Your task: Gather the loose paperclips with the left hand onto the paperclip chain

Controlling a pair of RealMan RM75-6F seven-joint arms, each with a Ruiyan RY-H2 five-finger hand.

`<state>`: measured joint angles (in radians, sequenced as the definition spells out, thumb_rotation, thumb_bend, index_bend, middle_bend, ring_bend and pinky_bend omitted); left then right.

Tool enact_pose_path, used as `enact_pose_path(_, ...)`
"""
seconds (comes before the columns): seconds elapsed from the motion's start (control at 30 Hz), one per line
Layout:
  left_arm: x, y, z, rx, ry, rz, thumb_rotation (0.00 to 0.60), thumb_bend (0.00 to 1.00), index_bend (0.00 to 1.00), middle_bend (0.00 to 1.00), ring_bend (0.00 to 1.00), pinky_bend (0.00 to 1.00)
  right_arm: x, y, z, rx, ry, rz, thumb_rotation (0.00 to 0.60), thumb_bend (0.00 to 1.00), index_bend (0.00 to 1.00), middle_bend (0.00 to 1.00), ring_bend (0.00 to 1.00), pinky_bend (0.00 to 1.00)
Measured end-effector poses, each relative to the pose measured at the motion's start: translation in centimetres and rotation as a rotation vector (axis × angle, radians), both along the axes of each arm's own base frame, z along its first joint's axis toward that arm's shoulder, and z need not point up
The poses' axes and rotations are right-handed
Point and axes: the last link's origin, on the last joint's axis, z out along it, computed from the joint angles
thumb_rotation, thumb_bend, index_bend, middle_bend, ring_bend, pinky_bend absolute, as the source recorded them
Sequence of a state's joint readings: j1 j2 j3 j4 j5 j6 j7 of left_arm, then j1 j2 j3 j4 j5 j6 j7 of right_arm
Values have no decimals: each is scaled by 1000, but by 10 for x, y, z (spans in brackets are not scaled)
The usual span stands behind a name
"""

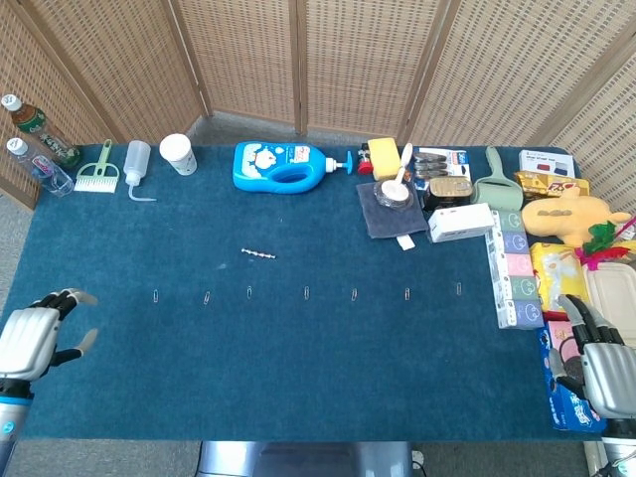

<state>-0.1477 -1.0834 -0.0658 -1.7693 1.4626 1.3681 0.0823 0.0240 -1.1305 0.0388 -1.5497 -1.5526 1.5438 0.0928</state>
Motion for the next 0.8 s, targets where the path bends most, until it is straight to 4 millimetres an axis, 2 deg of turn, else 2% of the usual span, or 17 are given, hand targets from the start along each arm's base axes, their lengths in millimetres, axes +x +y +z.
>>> enact_pose_path(0.07,4,9,-4,-27,9,-20,600,287,370,432,424,495,0,0,0,3,3,-7,600,510,0,111,103,217)
enact_pose_path(0.2,15,34,-13,-86,30,-72,600,292,400,581,574,663,0,-1,0,9,4,-14,600,511,0,111,104,217)
enact_pose_path(0.33,34,64,-20,-113,74,-155,600,293,416,684,695,767,1,0,0,8,4,-15,600,511,0,112,104,217)
enact_pose_path(0.47,52,89,-29,-135,101,-220,600,292,442,857,852,891,0,0,-1,9,5,-18,600,510,0,117,108,227)
enact_pose_path(0.57,65,109,-38,-159,110,-262,600,292,444,947,941,960,0,1,-1,13,10,-23,600,511,0,117,108,227)
enact_pose_path(0.67,77,125,-48,-186,114,-296,600,294,444,995,996,986,-1,1,-1,12,10,-25,600,510,0,117,108,227)
enact_pose_path(0.8,95,148,-67,-225,131,-333,600,322,429,1000,1000,1000,0,-3,-1,13,11,-12,600,511,0,117,107,227)
